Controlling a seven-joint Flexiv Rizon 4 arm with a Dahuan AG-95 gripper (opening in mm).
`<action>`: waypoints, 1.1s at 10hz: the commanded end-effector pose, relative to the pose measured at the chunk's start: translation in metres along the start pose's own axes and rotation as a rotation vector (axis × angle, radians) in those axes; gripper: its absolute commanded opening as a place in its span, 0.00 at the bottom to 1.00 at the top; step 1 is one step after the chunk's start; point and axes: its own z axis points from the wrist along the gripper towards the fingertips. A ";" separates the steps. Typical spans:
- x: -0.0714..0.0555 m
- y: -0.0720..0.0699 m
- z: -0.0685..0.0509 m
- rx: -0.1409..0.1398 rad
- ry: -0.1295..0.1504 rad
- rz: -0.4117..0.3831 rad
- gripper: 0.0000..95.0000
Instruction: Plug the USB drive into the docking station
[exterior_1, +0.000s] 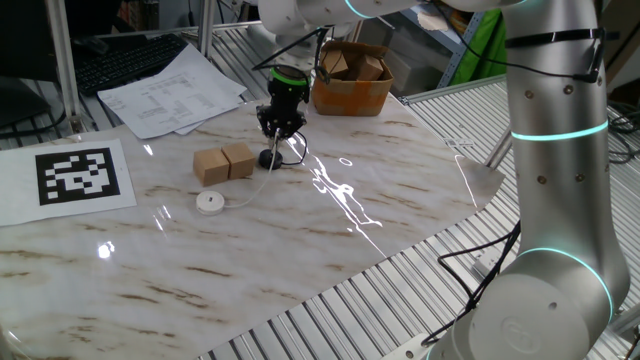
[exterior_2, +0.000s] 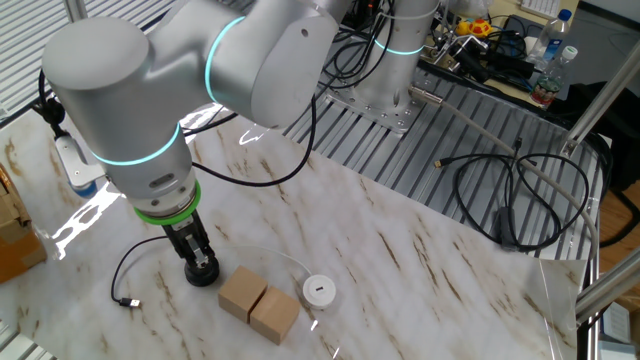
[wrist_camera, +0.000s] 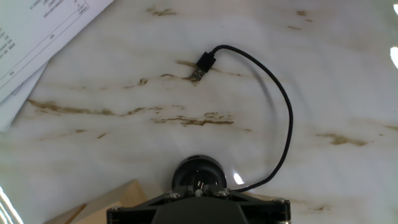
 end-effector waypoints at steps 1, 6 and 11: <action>-0.002 0.001 0.001 -0.002 0.003 0.001 0.00; -0.004 0.001 0.005 -0.003 -0.002 -0.006 0.00; -0.005 0.000 0.007 -0.007 -0.002 -0.003 0.00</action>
